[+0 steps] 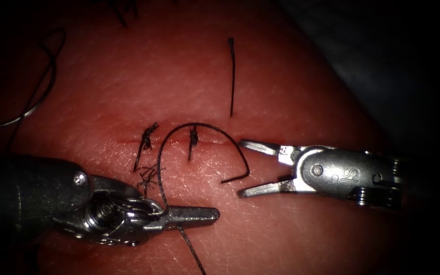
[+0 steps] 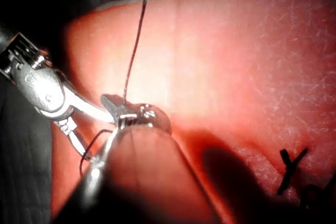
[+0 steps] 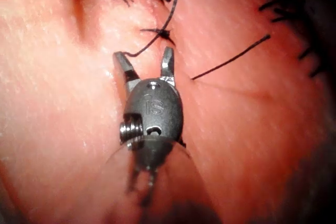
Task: Wound Closure
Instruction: Hand over the suture from the left to the right gripper
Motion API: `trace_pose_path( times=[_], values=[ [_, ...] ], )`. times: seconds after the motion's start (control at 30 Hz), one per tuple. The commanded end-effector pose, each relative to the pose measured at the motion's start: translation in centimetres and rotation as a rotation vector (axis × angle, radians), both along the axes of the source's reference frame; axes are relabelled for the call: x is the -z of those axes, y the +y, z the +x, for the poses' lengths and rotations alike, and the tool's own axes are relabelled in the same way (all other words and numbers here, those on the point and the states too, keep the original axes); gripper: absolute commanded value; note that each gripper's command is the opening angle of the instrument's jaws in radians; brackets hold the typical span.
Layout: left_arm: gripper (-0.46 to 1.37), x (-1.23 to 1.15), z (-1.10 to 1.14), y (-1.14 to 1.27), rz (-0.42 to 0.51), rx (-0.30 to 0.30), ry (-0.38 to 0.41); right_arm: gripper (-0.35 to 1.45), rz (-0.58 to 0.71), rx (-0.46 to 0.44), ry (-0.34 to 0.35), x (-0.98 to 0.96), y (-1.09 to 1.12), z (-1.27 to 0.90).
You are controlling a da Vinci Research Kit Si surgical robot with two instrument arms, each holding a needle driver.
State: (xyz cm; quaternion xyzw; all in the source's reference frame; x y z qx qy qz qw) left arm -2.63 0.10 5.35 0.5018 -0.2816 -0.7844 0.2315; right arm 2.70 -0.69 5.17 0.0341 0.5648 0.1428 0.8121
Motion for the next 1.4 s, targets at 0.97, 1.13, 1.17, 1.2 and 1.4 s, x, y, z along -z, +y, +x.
trace_pose_path(
  times=[0.97,1.13,1.17,1.2,1.4],
  values=[
    [-0.35,0.14,-0.29,0.02,0.155,-0.016,-0.003,1.13,-0.370,0.178,0.087,1.07,0.09,0.41],
    [-0.35,0.21,-0.29,0.05,0.160,-0.020,-0.009,1.16,-0.422,0.202,0.121,1.07,0.10,0.60],
    [-0.35,0.22,-0.29,0.05,0.160,-0.020,-0.009,1.16,-0.435,0.210,0.125,1.06,0.11,0.64],
    [-0.35,0.23,-0.28,0.04,0.160,-0.020,-0.009,1.15,-0.442,0.212,0.128,1.06,0.12,0.67],
    [-0.35,0.25,-0.26,0.02,0.162,-0.029,-0.006,1.22,-0.484,0.230,0.150,1.03,0.11,0.81]
  ],
)
